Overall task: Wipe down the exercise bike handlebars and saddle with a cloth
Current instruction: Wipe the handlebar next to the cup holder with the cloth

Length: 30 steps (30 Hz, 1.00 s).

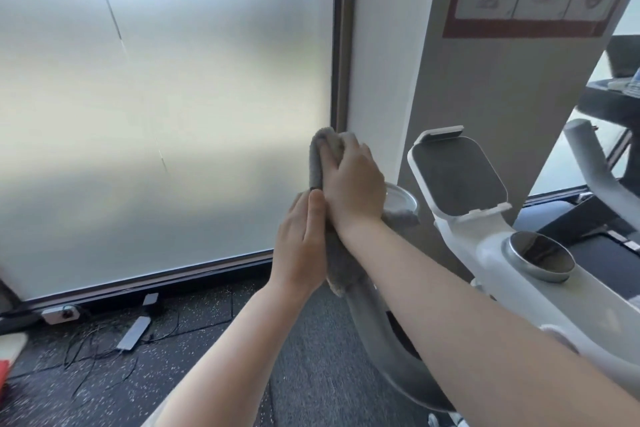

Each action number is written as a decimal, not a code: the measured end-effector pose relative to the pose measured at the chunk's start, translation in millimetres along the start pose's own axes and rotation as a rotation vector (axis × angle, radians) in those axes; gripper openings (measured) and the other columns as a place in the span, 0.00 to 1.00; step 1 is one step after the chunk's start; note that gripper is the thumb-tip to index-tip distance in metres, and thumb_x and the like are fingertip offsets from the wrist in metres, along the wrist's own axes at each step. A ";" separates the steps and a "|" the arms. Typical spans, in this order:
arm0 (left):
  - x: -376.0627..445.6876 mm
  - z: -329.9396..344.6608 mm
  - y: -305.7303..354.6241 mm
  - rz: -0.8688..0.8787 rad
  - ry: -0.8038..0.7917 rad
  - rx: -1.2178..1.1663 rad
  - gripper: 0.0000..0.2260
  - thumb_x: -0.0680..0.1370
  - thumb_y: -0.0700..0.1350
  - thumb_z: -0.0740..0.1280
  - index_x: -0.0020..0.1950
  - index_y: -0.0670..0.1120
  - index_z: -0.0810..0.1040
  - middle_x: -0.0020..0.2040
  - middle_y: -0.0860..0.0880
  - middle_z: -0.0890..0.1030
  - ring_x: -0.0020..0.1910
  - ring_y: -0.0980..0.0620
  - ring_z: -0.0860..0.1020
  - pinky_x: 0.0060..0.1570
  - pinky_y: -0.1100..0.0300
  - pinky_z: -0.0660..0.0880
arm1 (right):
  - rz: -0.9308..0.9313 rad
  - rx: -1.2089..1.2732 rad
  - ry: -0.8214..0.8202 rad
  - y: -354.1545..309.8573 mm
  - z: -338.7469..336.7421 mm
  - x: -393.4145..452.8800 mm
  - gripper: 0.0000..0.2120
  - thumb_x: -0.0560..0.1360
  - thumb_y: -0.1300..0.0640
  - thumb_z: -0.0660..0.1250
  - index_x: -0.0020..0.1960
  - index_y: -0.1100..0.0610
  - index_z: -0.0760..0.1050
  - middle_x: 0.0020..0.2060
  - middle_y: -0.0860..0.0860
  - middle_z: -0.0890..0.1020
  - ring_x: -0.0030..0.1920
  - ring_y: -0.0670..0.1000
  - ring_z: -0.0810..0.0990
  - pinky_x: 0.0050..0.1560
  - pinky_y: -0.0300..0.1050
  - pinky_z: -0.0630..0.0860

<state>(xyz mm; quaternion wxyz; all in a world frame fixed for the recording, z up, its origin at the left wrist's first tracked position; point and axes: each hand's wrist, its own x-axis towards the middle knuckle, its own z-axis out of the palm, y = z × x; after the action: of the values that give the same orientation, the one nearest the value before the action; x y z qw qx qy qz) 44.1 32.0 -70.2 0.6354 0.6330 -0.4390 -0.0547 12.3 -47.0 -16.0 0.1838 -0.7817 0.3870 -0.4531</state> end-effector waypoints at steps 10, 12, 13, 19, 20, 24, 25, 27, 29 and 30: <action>11.1 -5.9 -1.5 -0.054 0.001 -0.021 0.26 0.80 0.60 0.47 0.52 0.46 0.80 0.48 0.50 0.82 0.50 0.52 0.78 0.51 0.54 0.73 | 0.069 0.235 -0.202 -1.2 -11.4 38.9 0.25 0.77 0.43 0.61 0.31 0.61 0.73 0.29 0.56 0.79 0.38 0.57 0.79 0.40 0.48 0.73; 11.6 -6.6 -5.2 -0.086 -0.011 -0.093 0.26 0.80 0.62 0.48 0.53 0.49 0.80 0.51 0.51 0.82 0.53 0.53 0.79 0.55 0.51 0.74 | 0.075 0.233 -0.123 0.7 -6.3 19.7 0.20 0.78 0.43 0.61 0.42 0.60 0.77 0.40 0.55 0.82 0.44 0.55 0.79 0.45 0.49 0.75; 12.3 -7.4 -6.6 -0.092 -0.021 -0.122 0.25 0.79 0.62 0.48 0.56 0.51 0.80 0.54 0.52 0.82 0.56 0.56 0.78 0.57 0.53 0.74 | -0.027 0.070 -0.065 3.5 -2.1 9.8 0.16 0.78 0.46 0.61 0.48 0.59 0.76 0.45 0.54 0.80 0.46 0.55 0.78 0.44 0.48 0.74; 12.1 -5.5 -2.9 -0.073 -0.034 -0.113 0.29 0.79 0.63 0.48 0.63 0.48 0.79 0.57 0.52 0.81 0.60 0.55 0.77 0.59 0.54 0.73 | -0.154 -0.306 -0.251 -1.1 -4.9 41.4 0.16 0.76 0.46 0.59 0.42 0.57 0.78 0.40 0.54 0.80 0.43 0.58 0.79 0.41 0.46 0.73; 12.3 -5.4 -2.5 -0.076 -0.040 -0.113 0.29 0.79 0.64 0.48 0.63 0.48 0.78 0.58 0.52 0.81 0.60 0.55 0.77 0.61 0.51 0.73 | -0.048 -0.259 -0.306 -3.9 -6.8 51.1 0.18 0.75 0.45 0.59 0.40 0.57 0.78 0.38 0.54 0.81 0.43 0.58 0.79 0.42 0.46 0.74; 12.2 -6.8 -6.2 -0.102 -0.042 -0.142 0.32 0.76 0.69 0.49 0.60 0.49 0.80 0.55 0.50 0.82 0.59 0.50 0.78 0.60 0.43 0.73 | 0.305 0.282 -0.269 -3.1 -10.6 42.4 0.21 0.76 0.41 0.59 0.33 0.55 0.73 0.36 0.51 0.79 0.42 0.56 0.78 0.49 0.53 0.76; 12.2 -7.1 -7.3 -0.110 -0.043 -0.160 0.32 0.75 0.70 0.49 0.58 0.49 0.80 0.54 0.48 0.82 0.58 0.48 0.79 0.59 0.41 0.73 | 0.281 0.302 -0.207 -2.2 -9.1 29.7 0.20 0.78 0.42 0.58 0.36 0.54 0.74 0.37 0.51 0.79 0.42 0.56 0.78 0.49 0.53 0.75; 12.3 -6.8 -7.9 -0.128 -0.053 -0.204 0.29 0.75 0.71 0.50 0.57 0.53 0.80 0.53 0.45 0.83 0.57 0.43 0.79 0.58 0.38 0.73 | 0.052 0.055 -0.063 1.0 -2.6 3.4 0.12 0.79 0.47 0.59 0.50 0.55 0.73 0.47 0.52 0.78 0.46 0.56 0.77 0.45 0.49 0.73; 11.6 -6.2 -5.9 -0.121 -0.064 -0.216 0.23 0.76 0.69 0.49 0.56 0.62 0.79 0.57 0.46 0.82 0.60 0.46 0.78 0.61 0.42 0.72 | -0.160 -0.104 -0.019 4.7 -0.6 -2.8 0.09 0.77 0.53 0.61 0.55 0.56 0.71 0.51 0.54 0.74 0.46 0.57 0.76 0.42 0.47 0.71; 10.8 -5.7 -3.9 -0.117 -0.060 -0.201 0.22 0.77 0.68 0.49 0.57 0.64 0.79 0.59 0.48 0.81 0.62 0.50 0.77 0.63 0.44 0.72 | -0.207 -0.131 -0.060 7.0 -1.1 6.5 0.08 0.77 0.53 0.62 0.52 0.56 0.72 0.48 0.54 0.75 0.45 0.57 0.76 0.41 0.47 0.70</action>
<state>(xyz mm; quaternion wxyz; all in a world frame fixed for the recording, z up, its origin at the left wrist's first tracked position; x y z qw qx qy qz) 56.2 28.8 -67.1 0.6780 0.5887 -0.4124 -0.1541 10.2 -56.4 -16.2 0.0962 -0.8409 0.3275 -0.4199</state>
